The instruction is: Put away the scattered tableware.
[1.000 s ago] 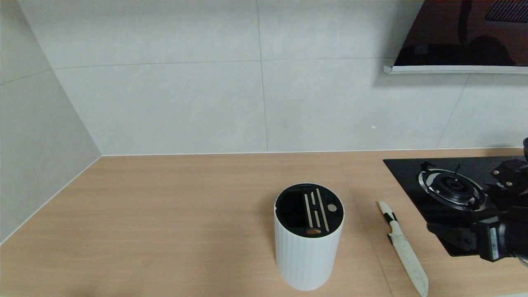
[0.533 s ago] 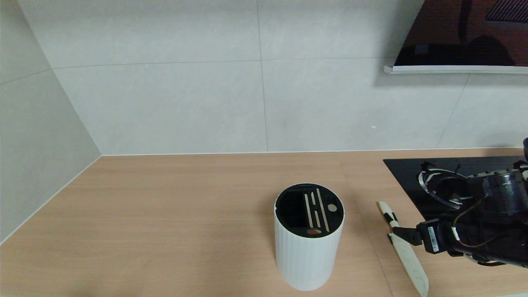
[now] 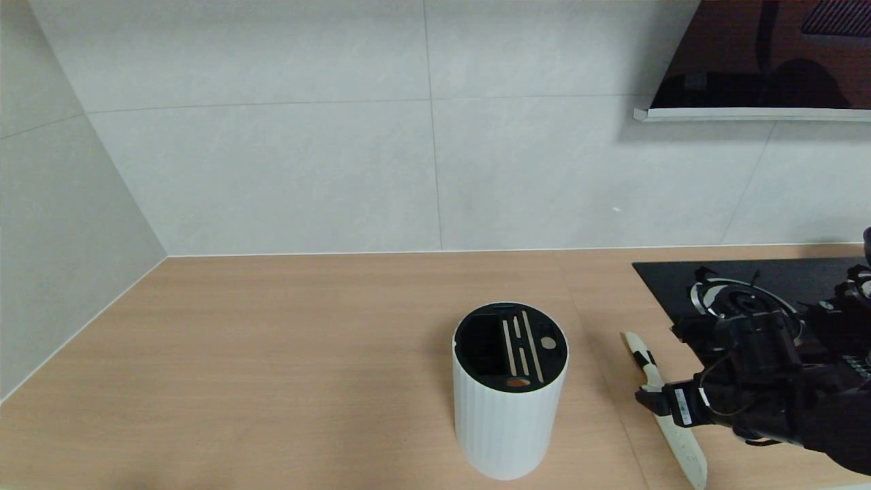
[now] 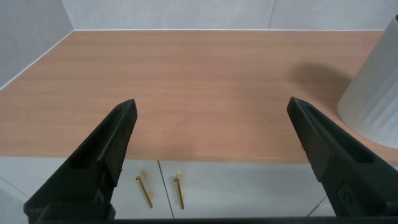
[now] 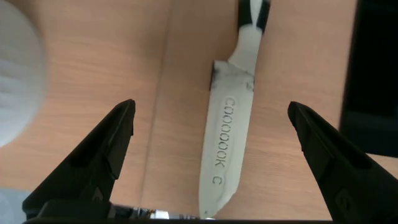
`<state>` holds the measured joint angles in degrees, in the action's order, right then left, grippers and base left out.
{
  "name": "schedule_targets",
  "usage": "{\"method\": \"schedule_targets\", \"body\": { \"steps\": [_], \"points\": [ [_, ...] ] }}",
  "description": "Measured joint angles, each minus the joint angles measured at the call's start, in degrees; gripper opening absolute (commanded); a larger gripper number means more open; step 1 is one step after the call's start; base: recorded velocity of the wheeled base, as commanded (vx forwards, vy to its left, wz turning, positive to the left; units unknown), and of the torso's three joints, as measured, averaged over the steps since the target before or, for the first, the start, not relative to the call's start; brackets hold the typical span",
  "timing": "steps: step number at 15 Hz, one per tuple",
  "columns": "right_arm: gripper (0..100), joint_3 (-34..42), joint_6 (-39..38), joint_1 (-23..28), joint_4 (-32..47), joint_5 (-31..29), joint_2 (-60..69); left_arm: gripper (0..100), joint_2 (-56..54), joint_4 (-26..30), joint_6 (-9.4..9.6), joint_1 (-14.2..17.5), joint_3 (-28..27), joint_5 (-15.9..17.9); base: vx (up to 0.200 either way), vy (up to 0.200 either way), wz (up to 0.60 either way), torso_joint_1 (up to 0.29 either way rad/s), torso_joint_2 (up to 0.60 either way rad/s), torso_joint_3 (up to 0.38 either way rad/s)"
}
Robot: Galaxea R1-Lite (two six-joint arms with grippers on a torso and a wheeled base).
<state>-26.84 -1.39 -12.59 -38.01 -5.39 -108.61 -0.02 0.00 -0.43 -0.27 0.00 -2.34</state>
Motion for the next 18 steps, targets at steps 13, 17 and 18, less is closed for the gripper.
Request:
{"method": "schedule_targets", "body": {
  "steps": [13, 17, 18],
  "points": [
    [100, 0.2, -2.9, 2.2, -18.0, -2.8, -14.7, 100, 0.0, 0.0, 0.0, 0.0, 0.0, 0.0, 0.0, 0.0, 0.0, 0.0, 0.0, 0.0],
    [100, 0.0, -2.9, 2.8, -19.2, -2.9, -16.4, 100, 0.0, 0.0, 0.0, 0.0, 0.0, 0.0, 0.0, 0.0, 0.0, 0.0, 0.0, 0.0],
    [100, -0.1, -2.9, 2.9, -19.6, -2.9, -16.6, 100, 0.0, 0.0, 0.0, 0.0, 0.0, 0.0, 0.0, 0.0, 0.0, 0.0, 0.0, 0.0]
  ]
}}
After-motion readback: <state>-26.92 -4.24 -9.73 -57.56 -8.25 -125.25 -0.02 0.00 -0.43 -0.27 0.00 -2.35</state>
